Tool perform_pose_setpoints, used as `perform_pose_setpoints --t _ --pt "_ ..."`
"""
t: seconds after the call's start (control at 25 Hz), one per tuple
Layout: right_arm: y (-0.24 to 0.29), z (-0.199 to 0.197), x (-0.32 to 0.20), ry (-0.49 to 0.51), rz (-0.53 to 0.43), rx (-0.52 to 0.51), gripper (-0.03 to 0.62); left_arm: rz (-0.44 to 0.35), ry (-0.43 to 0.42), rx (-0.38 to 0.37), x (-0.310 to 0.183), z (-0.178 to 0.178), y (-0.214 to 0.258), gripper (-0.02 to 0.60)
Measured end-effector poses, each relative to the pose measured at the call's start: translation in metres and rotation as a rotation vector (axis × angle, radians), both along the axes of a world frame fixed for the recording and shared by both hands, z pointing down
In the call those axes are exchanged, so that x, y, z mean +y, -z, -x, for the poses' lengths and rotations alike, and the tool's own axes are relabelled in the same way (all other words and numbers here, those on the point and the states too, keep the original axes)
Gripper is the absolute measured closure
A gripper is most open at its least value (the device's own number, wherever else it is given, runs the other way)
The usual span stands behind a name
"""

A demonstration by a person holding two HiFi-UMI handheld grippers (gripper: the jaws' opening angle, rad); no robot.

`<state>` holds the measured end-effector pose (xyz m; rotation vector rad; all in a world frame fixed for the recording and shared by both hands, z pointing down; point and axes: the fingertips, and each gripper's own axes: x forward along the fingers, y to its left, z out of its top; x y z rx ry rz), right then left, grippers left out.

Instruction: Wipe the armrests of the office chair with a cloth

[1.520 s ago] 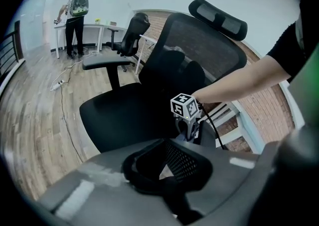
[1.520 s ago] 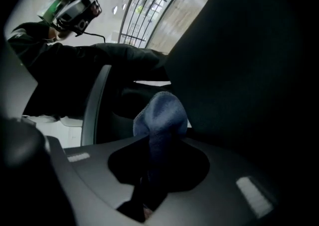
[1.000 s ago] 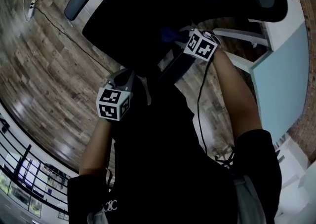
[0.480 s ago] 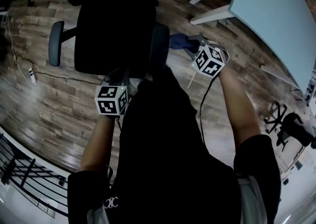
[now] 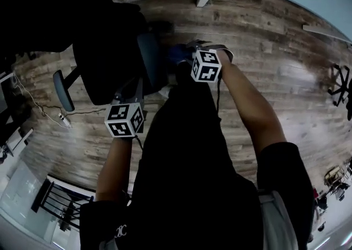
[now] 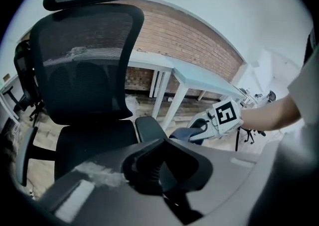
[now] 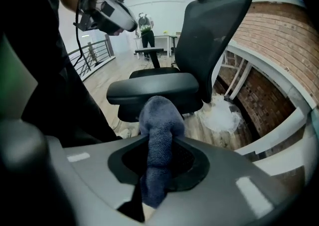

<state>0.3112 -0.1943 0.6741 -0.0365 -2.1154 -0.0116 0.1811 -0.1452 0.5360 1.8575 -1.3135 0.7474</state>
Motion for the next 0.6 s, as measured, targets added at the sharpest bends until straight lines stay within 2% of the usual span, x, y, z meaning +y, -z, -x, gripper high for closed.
perform_pose_setpoints --t 0.28,0.48,0.6 --pt "-0.025 0.044 0.010 -0.023 0.085 -0.063 0.519 0.059 -0.039 -0.030 -0.003 -0.008 -0.007 0.575" --pt "-0.029 0.082 0.002 -0.003 0.120 -0.131 0.519 0.065 -0.003 -0.035 -0.011 0.005 -0.005 0.575" --pt "-0.038 0.098 -0.006 0.011 0.134 -0.133 0.519 0.078 0.020 -0.034 -0.011 0.011 -0.010 0.575"
